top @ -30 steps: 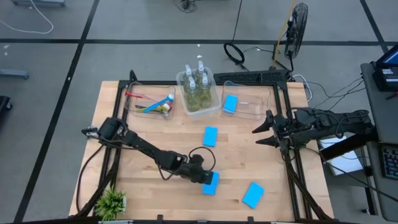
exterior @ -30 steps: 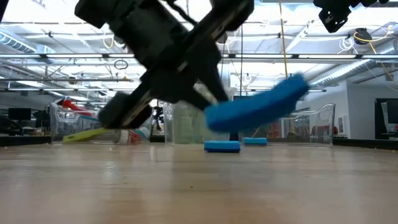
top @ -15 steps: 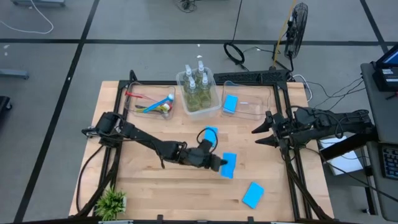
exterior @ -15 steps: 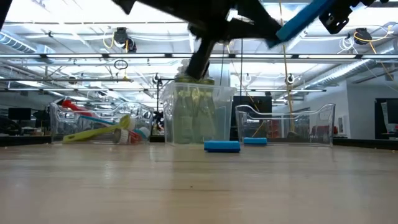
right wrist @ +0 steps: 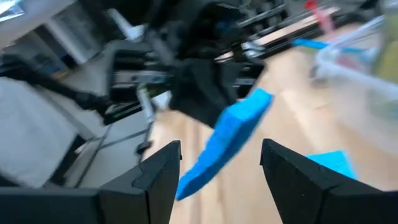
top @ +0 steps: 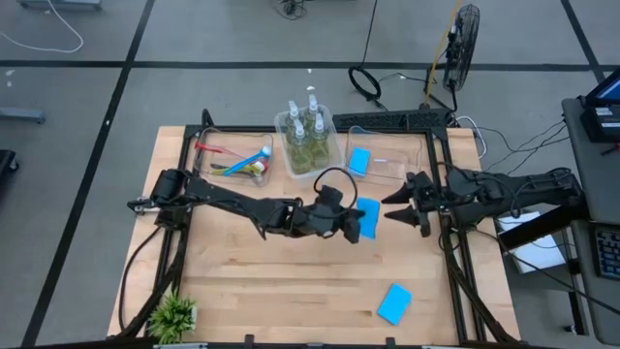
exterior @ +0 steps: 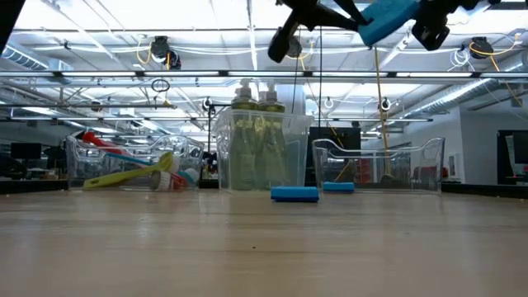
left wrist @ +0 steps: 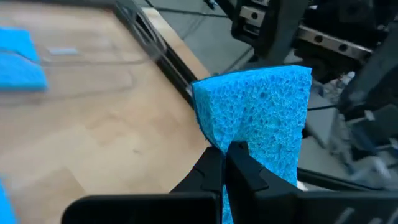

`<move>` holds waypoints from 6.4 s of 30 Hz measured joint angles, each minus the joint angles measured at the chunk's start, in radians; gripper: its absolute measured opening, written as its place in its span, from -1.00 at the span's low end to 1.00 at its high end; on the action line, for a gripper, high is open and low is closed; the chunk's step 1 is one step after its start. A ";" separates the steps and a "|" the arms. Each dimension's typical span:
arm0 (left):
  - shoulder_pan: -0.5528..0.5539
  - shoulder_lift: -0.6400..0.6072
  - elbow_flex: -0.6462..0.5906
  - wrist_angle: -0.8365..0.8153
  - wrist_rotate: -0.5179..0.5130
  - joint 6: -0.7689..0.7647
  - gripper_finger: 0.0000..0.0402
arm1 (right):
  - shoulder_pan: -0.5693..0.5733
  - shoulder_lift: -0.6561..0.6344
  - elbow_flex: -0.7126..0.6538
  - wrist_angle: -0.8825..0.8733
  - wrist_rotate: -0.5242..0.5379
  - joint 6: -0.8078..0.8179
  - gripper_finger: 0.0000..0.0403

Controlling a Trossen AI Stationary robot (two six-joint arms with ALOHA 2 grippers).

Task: Pick & Place Kitchen Sink Supplies
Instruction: Put the blue sponge into the right transparent bin

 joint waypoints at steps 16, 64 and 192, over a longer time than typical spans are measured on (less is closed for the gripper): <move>0.027 0.000 0.043 -0.103 -0.175 0.100 -0.99 | 0.000 0.067 0.000 0.066 0.195 -0.008 0.05; 0.042 0.000 0.043 -0.119 -0.119 0.127 -0.86 | -0.095 0.158 0.000 0.137 0.332 -0.162 -0.99; 0.146 0.000 -0.204 -0.486 0.080 -0.221 0.12 | -0.784 -0.096 -0.055 0.209 -0.831 -0.103 0.08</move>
